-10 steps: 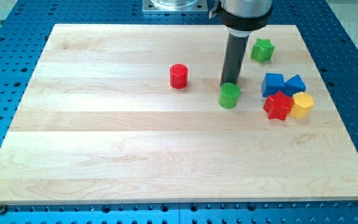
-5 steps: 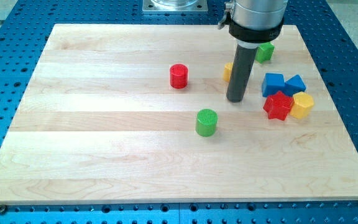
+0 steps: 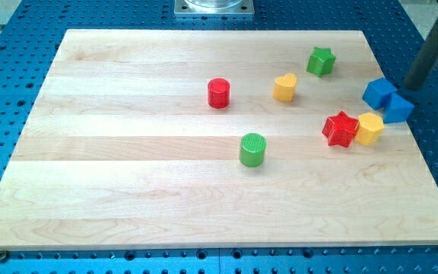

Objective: Move the blue blocks towards the green star

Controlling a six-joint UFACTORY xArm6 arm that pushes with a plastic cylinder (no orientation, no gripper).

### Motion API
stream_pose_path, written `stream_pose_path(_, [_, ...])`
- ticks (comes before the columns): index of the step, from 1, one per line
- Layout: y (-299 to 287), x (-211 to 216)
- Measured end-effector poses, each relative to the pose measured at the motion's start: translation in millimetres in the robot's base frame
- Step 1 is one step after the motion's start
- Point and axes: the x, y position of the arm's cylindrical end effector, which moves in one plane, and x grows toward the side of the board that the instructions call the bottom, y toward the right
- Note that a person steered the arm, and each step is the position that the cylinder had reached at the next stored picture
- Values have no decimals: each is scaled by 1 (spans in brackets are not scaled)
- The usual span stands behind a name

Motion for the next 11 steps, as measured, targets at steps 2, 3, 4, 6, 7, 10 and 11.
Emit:
stream_pose_path(2, [-20, 97])
stream_pose_path(3, [-30, 35])
stream_pose_path(4, [-66, 12])
stream_pose_path(6, [-129, -28])
stream_pose_path(7, [-45, 7])
stream_pose_path(10, [-102, 9])
stream_pose_path(11, [-126, -5])
